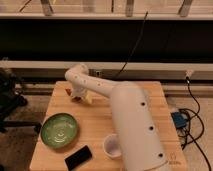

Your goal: Drag the pepper across the table

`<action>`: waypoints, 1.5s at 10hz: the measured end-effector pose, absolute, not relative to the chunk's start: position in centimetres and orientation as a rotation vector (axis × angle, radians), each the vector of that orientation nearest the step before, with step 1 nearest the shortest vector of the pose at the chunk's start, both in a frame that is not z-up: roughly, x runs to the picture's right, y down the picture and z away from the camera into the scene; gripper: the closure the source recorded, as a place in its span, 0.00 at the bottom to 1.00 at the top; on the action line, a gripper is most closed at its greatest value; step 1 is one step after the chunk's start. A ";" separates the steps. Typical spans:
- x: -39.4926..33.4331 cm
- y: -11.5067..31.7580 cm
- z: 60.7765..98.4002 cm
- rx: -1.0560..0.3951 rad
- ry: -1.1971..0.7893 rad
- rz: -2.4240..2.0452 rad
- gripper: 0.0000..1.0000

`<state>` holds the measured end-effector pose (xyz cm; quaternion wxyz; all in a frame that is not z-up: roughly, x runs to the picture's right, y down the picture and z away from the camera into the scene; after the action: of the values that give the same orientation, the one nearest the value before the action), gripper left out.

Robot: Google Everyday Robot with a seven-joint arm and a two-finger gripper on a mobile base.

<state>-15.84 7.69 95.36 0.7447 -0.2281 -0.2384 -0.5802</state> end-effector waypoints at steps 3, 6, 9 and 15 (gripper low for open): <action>-16.8 7.3 95.2 -0.483 -0.555 -1.364 0.20; -17.7 7.2 95.1 -0.474 -0.583 -1.445 0.20; -18.1 6.9 95.8 -0.464 -0.583 -1.511 0.20; -17.7 5.5 96.8 -0.440 -0.561 -1.557 0.42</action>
<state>-17.67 5.50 96.81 0.6554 -0.1940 -0.2475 -0.6867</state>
